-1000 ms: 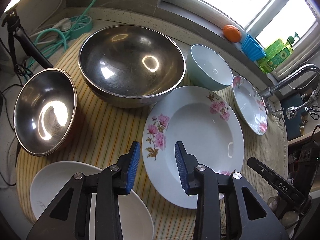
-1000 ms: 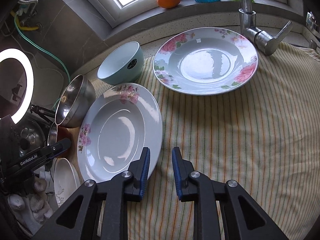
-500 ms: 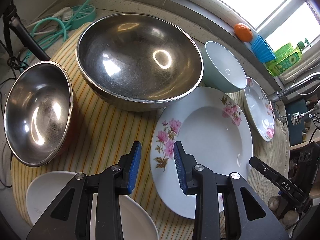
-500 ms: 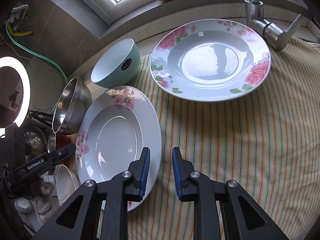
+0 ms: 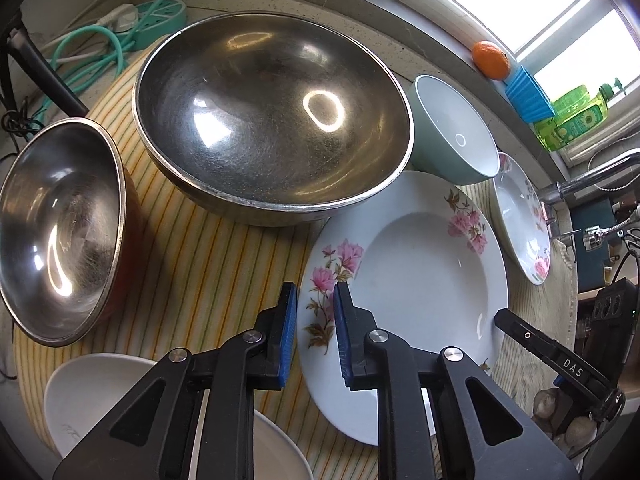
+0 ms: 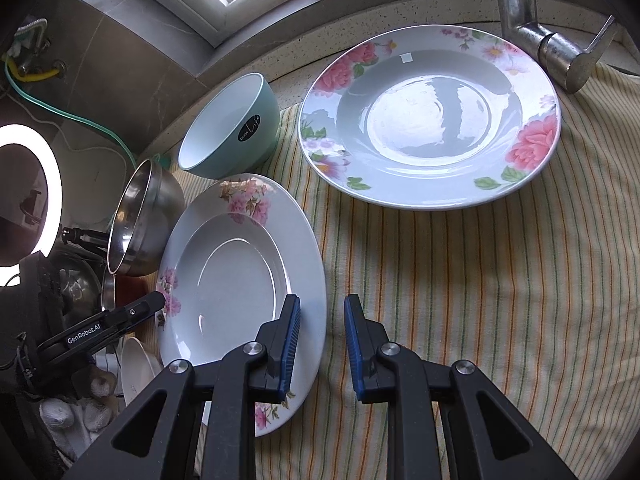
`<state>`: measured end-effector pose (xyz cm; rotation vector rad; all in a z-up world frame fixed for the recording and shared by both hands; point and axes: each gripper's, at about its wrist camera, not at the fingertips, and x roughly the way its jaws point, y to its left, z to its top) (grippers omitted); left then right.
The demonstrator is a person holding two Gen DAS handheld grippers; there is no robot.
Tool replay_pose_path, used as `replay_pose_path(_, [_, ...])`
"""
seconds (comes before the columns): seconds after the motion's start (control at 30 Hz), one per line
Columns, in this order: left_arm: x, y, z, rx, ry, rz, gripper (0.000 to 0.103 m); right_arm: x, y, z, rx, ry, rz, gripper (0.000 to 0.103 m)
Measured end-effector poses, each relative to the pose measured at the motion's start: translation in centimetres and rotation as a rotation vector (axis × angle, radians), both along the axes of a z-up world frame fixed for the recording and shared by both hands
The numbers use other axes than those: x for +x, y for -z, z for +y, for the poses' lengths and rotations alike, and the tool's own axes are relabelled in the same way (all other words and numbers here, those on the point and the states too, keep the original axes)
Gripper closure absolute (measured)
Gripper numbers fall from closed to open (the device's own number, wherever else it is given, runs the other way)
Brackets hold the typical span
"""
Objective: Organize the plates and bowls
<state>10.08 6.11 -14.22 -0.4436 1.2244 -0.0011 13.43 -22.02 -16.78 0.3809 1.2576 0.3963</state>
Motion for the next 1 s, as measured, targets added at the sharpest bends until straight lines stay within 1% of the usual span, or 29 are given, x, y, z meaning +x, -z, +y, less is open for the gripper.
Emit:
replay_pose_path(0.27, [0.32, -0.03, -0.02, 0.000, 0.009, 0.003, 0.087, 0.24, 0.56, 0.59, 0.039, -0.016, 0.033, 0.083])
replay_pose_path(0.43, [0.33, 0.09, 0.30, -0.015, 0.006, 0.009, 0.087, 0.07, 0.32, 0.86, 0.026, -0.008, 0.029, 0.083])
replay_pose_path(0.6, [0.40, 0.07, 0.26, -0.010, 0.011, 0.008, 0.087, 0.17, -0.31, 0.78, 0.010, -0.008, 0.014, 0.083])
replay_pose_path(0.7, [0.41, 0.12, 0.35, -0.017, 0.006, 0.007, 0.087, 0.25, -0.10, 0.52, 0.026, 0.001, 0.025, 0.084])
replay_pose_path(0.83, [0.36, 0.09, 0.20, -0.013, 0.006, 0.005, 0.087, 0.47, 0.16, 0.10, 0.050, 0.011, 0.047, 0.089])
replay_pose_path(1.0, [0.39, 0.02, 0.00, -0.004, 0.001, 0.002, 0.087, 0.54, 0.02, 0.00, 0.044, 0.000, 0.050, 0.089])
